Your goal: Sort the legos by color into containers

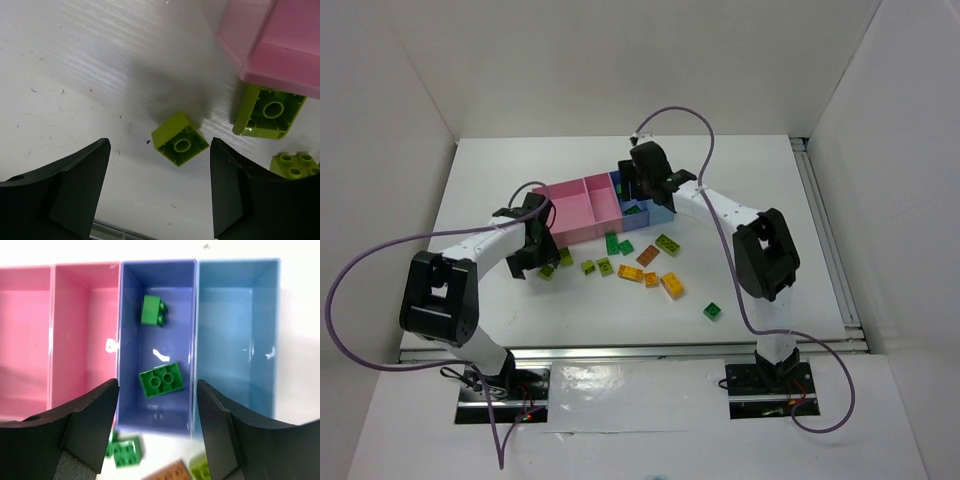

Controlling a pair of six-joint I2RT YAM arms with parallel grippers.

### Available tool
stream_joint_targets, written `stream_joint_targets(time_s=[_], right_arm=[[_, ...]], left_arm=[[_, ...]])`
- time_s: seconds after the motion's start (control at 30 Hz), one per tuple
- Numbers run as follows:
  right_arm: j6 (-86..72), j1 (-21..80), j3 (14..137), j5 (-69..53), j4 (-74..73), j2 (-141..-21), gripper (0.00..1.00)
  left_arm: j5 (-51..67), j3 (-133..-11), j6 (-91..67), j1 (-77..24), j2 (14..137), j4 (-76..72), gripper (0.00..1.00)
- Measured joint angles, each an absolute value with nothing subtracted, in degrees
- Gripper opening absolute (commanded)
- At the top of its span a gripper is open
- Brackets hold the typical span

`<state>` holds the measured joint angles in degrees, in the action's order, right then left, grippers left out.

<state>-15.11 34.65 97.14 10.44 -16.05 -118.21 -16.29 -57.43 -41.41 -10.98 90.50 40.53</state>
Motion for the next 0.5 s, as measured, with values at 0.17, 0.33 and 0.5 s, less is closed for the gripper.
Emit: stream_joint_targets(time_s=[0.17,0.33,0.5], right_arm=[[-15.09,34.65,92.40,11.29,-15.99,-110.76,0.72],[-15.11,34.65,88.71,12.29,-15.38,-105.89,0.72],[-15.11,34.63,85.32,12.97,-15.38,-105.12,0.72]], left_arm=[[-16.14,-57.43,-43.97,-12.27,92.71,39.24,0.82],[-15.53,-57.43,-45.58,-12.97,95.44,37.71,0.69],[-14.87,-57.32,-46.96,-13.39,95.42,36.60,0.51]])
